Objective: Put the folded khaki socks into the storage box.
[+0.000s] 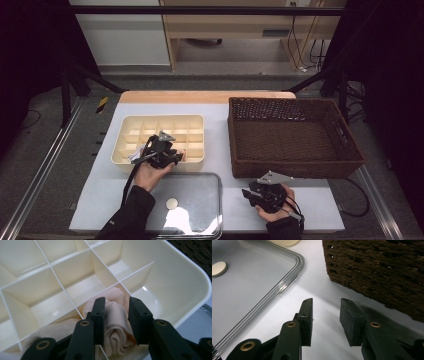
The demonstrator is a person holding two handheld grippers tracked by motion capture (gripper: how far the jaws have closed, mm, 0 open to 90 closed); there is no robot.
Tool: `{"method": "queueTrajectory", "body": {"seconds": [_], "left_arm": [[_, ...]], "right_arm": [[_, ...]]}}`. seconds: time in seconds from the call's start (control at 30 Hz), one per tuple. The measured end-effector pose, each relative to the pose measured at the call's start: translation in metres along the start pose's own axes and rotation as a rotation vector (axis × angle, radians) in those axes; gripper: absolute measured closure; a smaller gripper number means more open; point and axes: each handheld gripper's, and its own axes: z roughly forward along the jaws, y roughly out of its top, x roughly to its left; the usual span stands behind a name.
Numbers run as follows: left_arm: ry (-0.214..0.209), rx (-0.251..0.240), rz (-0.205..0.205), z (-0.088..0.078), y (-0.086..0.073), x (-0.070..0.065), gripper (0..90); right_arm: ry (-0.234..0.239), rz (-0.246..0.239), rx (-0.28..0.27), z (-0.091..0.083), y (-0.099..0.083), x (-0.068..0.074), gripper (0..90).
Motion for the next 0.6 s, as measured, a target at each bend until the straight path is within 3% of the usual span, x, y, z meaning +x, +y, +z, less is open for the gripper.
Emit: {"method": "queueTrajectory", "body": {"seconds": [0.23, 0.27, 0.37, 0.6], "left_arm": [[-0.006, -0.143, -0.007, -0.028, -0.002, 0.005, 54.6], [-0.006, -0.143, -0.007, -0.028, -0.002, 0.005, 54.0], [0.001, -0.217, -0.013, -0.05, -0.009, 0.009, 52.9], [0.025, -0.277, -0.019, -0.074, -0.03, 0.019, 52.6]], "right_arm": [[0.006, 0.0, -0.015, 0.001, 0.003, 0.003, 60.8], [0.006, 0.0, -0.015, 0.001, 0.003, 0.003, 60.8], [0.012, 0.007, -0.038, 0.002, 0.007, 0.006, 58.6], [0.037, 0.018, -0.067, 0.002, 0.012, 0.012, 55.1]]}}
